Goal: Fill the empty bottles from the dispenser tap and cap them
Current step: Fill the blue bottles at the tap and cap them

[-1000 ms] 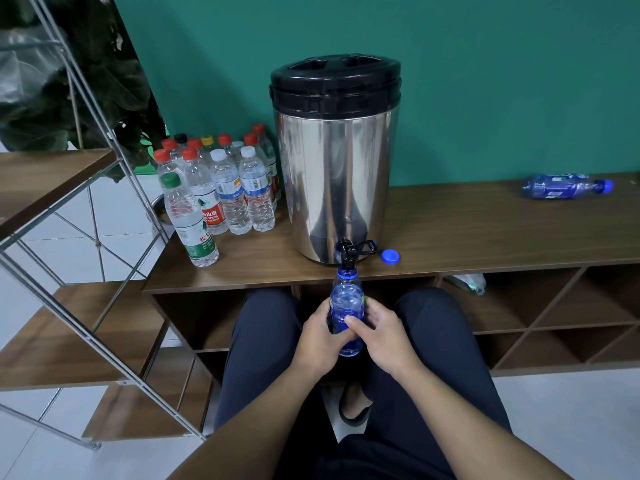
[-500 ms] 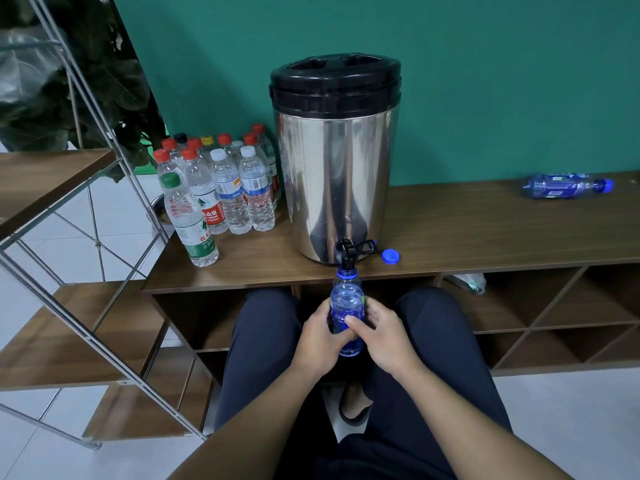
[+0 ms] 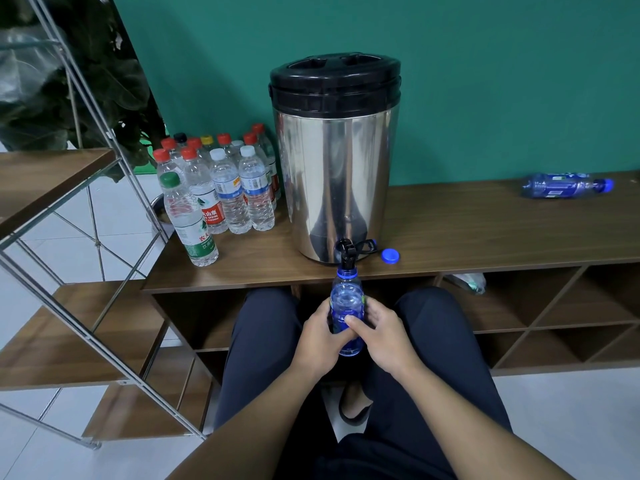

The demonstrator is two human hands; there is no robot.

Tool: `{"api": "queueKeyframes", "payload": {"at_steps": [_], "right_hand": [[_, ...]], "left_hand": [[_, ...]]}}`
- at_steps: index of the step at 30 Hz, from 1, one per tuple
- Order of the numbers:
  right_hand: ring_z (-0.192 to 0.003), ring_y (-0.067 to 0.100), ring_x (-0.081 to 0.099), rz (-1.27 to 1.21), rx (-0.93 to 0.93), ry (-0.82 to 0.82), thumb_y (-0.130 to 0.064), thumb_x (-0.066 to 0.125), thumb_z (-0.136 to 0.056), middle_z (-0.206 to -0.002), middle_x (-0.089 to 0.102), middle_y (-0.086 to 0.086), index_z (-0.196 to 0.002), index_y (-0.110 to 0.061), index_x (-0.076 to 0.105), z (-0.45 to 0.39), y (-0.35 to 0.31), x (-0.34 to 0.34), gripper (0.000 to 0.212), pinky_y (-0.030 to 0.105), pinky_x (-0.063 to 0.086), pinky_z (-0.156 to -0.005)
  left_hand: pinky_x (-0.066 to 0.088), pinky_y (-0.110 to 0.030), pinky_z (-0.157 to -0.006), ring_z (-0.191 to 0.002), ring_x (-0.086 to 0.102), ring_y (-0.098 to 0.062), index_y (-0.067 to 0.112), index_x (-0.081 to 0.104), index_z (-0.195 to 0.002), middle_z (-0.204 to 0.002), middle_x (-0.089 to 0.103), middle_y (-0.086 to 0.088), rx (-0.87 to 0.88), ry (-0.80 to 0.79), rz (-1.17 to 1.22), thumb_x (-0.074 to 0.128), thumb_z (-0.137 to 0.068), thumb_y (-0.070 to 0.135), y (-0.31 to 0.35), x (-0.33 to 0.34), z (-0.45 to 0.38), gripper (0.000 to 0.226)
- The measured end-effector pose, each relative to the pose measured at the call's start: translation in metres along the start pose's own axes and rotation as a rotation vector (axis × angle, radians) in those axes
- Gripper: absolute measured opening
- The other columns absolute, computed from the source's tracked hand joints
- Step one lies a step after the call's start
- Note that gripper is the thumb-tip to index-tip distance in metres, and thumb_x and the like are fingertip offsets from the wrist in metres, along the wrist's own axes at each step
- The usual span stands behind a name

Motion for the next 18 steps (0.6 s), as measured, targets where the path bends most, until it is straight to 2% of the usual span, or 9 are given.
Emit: {"api": "queueKeyframes", "payload": {"at_steps": [18], "right_hand": [[-0.12,0.016,0.078,-0.008,0.002,-0.006,-0.004,0.074,-0.103,-0.124,0.083,-0.003,-0.133,-0.026,0.075,0.0008,-0.0009,-0.0001,0.037,0.047,0.06,-0.11]], "left_hand": [[0.06,-0.046,-0.108,-0.116,0.077,-0.011,0.032,0.07,-0.136,-0.124,0.08,0.011,0.004,0.006,0.007,0.086,-0.093,0.011,0.0002,0.0001,-0.0003,0.051]]}}
Point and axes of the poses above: each hand's wrist, its own z-axis away from the middle knuckle, its own x-axis out of the palm, y = z × x, the point moved 5 cm from there along -z, towards the middle knuckle
